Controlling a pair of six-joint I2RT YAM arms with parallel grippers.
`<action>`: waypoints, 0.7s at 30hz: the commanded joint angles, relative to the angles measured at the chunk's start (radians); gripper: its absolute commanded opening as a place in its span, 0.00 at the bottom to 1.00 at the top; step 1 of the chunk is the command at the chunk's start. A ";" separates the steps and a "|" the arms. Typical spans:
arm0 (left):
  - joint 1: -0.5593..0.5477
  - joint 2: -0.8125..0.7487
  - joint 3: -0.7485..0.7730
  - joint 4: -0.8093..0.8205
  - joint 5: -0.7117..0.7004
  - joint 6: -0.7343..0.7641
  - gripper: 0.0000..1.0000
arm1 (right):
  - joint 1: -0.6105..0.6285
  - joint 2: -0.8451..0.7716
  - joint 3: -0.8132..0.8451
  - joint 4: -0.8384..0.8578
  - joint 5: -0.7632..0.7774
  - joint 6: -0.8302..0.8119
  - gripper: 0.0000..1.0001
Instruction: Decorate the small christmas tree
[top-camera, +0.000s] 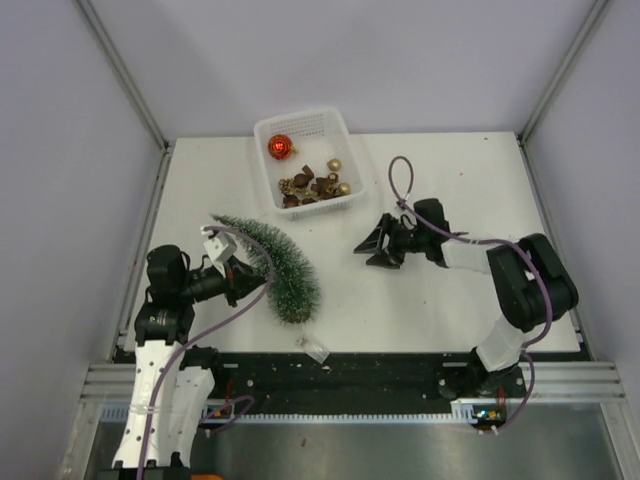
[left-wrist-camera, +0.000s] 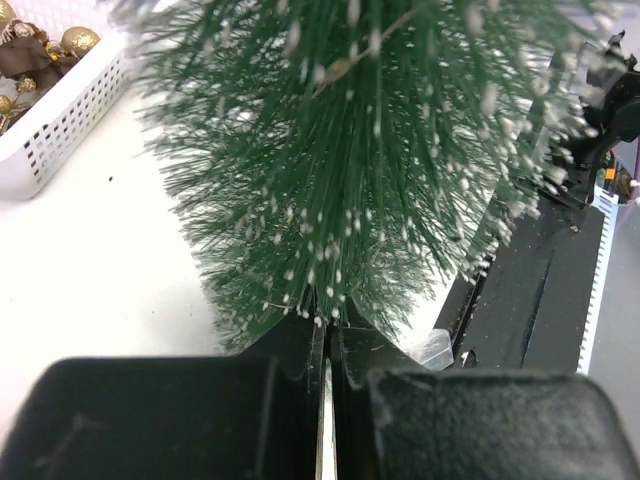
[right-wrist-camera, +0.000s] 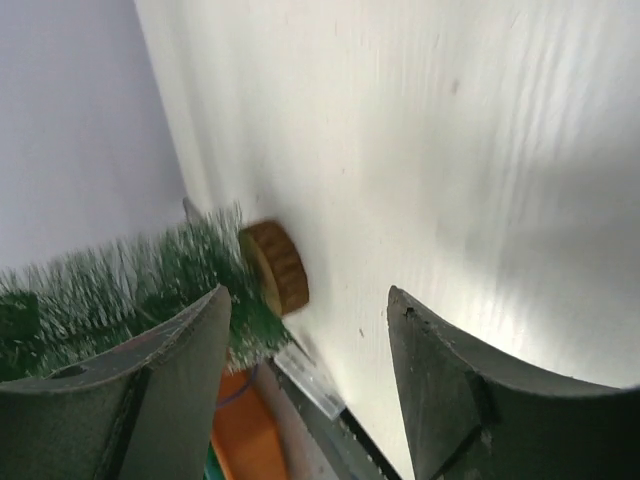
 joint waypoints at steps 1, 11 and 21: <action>0.003 0.013 0.020 0.025 0.012 0.022 0.00 | -0.063 -0.104 0.235 -0.239 0.235 -0.196 0.63; 0.007 -0.003 -0.028 0.064 0.017 -0.007 0.00 | -0.063 0.188 0.740 -0.463 0.636 -0.316 0.65; 0.007 -0.101 -0.046 0.099 0.016 -0.100 0.00 | -0.001 0.410 1.052 -0.634 0.743 -0.437 0.62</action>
